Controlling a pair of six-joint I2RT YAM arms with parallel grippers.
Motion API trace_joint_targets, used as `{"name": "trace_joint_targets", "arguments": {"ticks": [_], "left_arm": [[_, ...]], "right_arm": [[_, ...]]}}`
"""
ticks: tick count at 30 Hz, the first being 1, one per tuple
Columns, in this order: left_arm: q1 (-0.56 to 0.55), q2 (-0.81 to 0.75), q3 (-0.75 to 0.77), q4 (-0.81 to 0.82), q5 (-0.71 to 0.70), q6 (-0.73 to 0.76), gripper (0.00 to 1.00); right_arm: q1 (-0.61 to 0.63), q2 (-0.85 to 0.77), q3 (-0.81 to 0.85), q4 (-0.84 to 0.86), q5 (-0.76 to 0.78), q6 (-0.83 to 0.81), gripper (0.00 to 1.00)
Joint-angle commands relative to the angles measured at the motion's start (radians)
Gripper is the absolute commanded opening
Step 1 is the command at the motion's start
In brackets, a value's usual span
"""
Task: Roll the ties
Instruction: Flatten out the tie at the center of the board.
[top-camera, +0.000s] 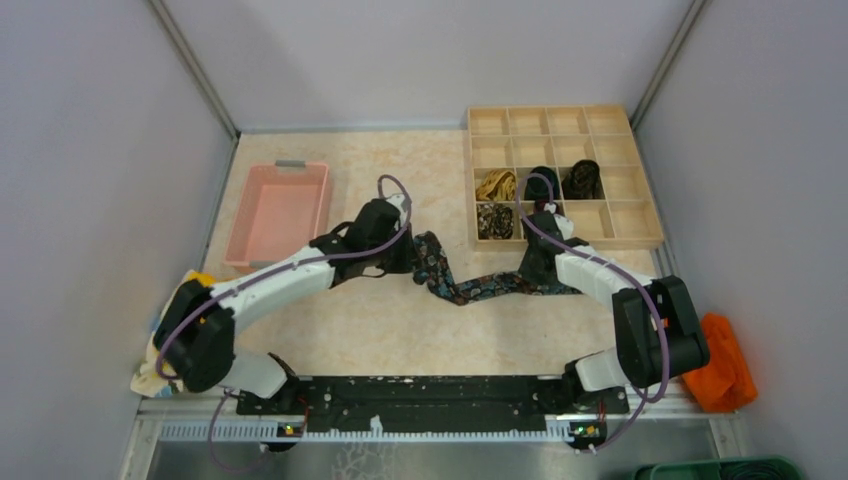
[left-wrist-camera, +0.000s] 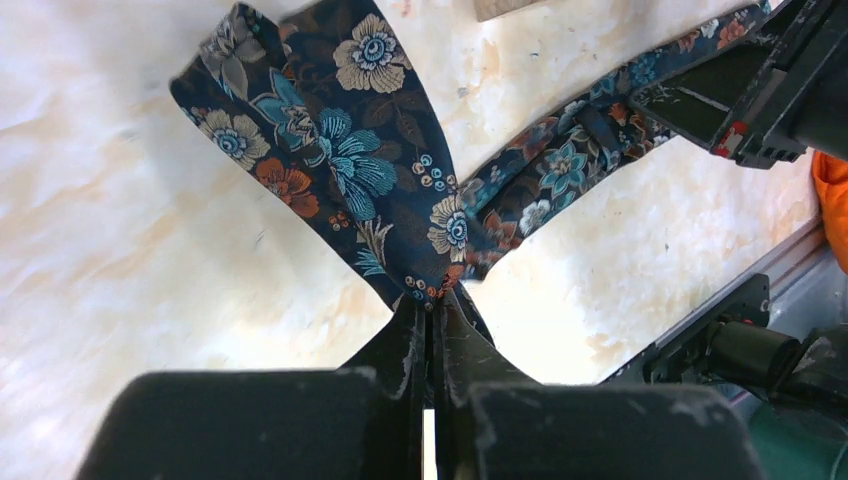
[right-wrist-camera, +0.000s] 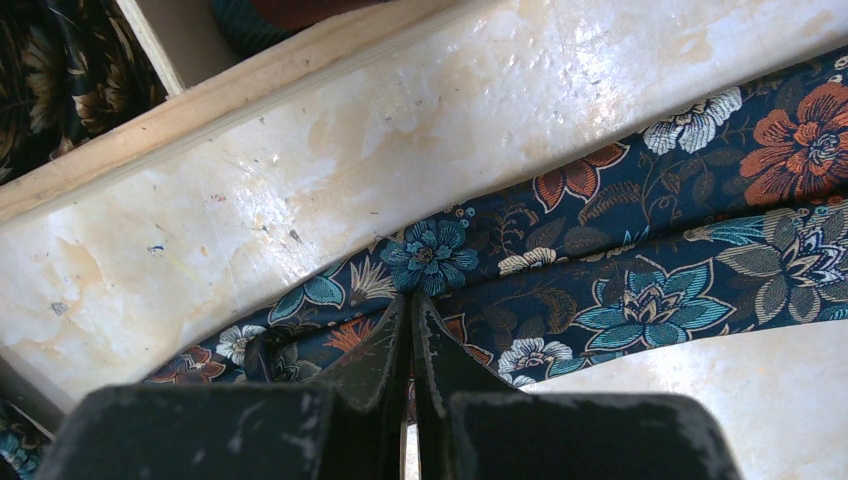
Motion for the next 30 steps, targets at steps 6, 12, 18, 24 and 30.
{"name": "trace_joint_targets", "arguments": {"ticks": [6,12,18,24,30], "left_arm": [[-0.004,-0.389,-0.092,-0.492,-0.206,-0.035,0.0],[-0.004,-0.631,-0.108,-0.647,-0.163,-0.086,0.0],[-0.004,-0.776,-0.088,-0.795,-0.139,-0.102,0.02],[-0.004,-0.885,-0.11,-0.872,-0.115,-0.118,0.22],[-0.004,-0.959,-0.095,-0.98,-0.119,-0.117,0.56]], "right_arm": [[-0.019,0.082,-0.074,-0.096,0.025,-0.028,0.0],[-0.018,0.084,-0.074,-0.094,0.025,-0.03,0.0],[-0.019,0.081,-0.074,-0.095,0.026,-0.03,0.0],[-0.018,0.082,-0.076,-0.093,0.023,-0.031,0.0],[-0.019,0.08,-0.077,-0.093,0.022,-0.031,0.0]]}}
